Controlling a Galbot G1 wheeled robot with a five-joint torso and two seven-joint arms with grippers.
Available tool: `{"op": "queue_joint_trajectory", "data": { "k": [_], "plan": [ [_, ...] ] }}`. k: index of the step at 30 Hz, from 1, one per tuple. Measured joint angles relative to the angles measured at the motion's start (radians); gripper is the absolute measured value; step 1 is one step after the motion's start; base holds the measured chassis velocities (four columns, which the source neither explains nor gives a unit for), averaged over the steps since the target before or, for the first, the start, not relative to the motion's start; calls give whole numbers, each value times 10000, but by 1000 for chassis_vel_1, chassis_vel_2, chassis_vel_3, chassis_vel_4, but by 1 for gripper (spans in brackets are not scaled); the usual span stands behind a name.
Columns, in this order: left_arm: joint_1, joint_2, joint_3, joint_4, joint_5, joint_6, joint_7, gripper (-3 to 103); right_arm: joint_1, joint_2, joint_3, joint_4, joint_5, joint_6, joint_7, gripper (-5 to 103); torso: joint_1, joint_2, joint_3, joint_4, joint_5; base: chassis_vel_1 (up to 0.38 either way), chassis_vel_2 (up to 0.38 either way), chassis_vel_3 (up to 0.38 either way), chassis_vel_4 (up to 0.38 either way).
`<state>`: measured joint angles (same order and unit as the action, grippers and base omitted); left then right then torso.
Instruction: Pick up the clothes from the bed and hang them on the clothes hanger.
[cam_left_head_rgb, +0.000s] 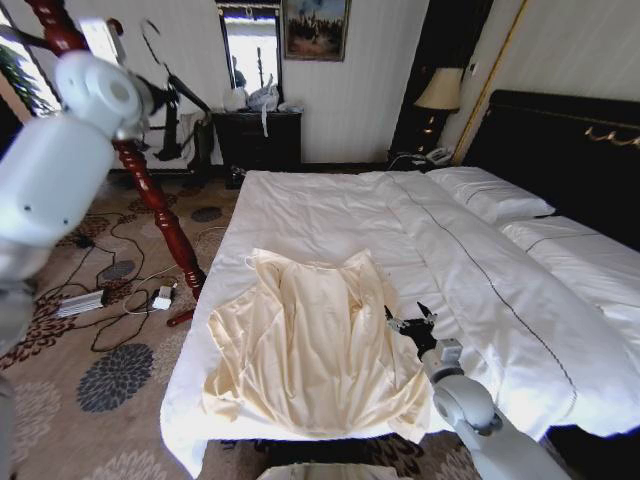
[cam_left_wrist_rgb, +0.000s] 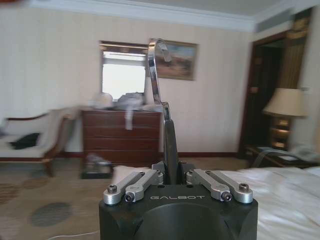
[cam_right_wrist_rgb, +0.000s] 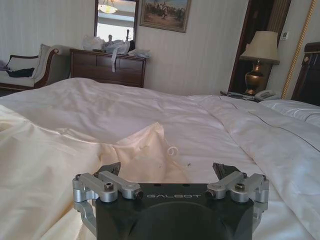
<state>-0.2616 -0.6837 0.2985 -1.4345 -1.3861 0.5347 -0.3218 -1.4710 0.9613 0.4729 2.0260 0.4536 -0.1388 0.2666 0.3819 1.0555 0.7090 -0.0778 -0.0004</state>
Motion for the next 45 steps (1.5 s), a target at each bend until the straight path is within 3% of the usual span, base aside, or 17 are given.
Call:
{"op": "queue_joint_trajectory", "data": {
  "k": [2, 3, 5, 7, 8, 9, 13, 14, 16, 19, 23, 30, 35, 45],
  "plan": [
    [792, 288, -351, -460, 66, -589, 712, 14, 17, -32, 47, -41, 44, 0, 16, 100, -1, 1, -1, -3, 1, 0, 0, 0, 0],
    [792, 288, -351, -460, 66, -589, 712, 14, 17, -32, 47, -41, 44, 0, 16, 100, -1, 1, -1, -3, 1, 0, 0, 0, 0],
    [2062, 641, -972, -1008, 328, -1571, 1931, 14, 87, -71, 80, -79, 134, -18, 50, 100, -2, 0, -2, -5, 7, 0, 0, 0, 0],
    [2843, 816, -1373, -1286, 534, -1920, 2597, 14, 136, -83, 101, -83, 176, -43, 84, 100, -2, 1, -1, -3, 5, 0, 0, 0, 0],
    [3931, 1045, -1916, -1629, 783, -2288, 3293, 14, 173, -104, 117, -97, 213, -76, 111, 100, 0, 0, 0, 0, 2, 0, 0, 0, 0],
    [3931, 1045, -1916, -1629, 783, -2288, 3293, 14, 173, -104, 117, -97, 213, -76, 111, 100, 0, 0, 0, 0, 2, 0, 0, 0, 0],
    [6349, 1688, -2977, -2332, 1330, -2899, 4408, 14, 266, -222, 129, -366, 244, -111, 129, 100, -1, 1, -2, 3, 4, 0, 0, 0, 0],
    [6349, 1688, -2977, -2332, 1330, -2899, 4408, 14, 266, -222, 129, -366, 244, -111, 129, 100, -1, 1, -2, 3, 4, 0, 0, 0, 0],
    [7485, 2048, -3291, -2705, 1508, -3117, 4815, 14, 427, -327, 67, -570, 387, -140, 145, 100, -2, 1, -2, 3, 3, 0, 0, 0, 0],
    [8515, 2165, -3632, -3133, 1560, -3282, 4908, 14, 930, -476, -110, -902, 736, -295, 252, 100, -1, 1, -2, -3, 4, 0, 0, 0, 0],
    [9050, 2126, -3780, -3476, 1592, -3316, 4864, 14, 1468, -576, -294, -1183, 1169, -500, 370, 100, 0, 1, -1, -3, 8, 0, 0, 0, 0],
    [10095, 1636, -3800, -3807, 1892, -3324, 4834, 14, 2313, -879, -343, -1752, 2310, -965, 498, 100, 0, 0, -1, -5, 6, 0, 0, 0, 0],
    [10932, 1521, -3799, -3935, 2057, -3334, 5180, 14, 3028, -1130, -489, -2300, 2695, -1130, 393, 100, -1, 0, -1, 0, 4, 0, 0, 0, 0],
    [12070, 1454, -4152, -4241, 2025, -3347, 5377, 14, 5343, -1116, -2110, -4089, 3397, -1507, -7, 100, 2, 0, 0, 0, 6, 0, 0, 0, 0]
  ]
}}
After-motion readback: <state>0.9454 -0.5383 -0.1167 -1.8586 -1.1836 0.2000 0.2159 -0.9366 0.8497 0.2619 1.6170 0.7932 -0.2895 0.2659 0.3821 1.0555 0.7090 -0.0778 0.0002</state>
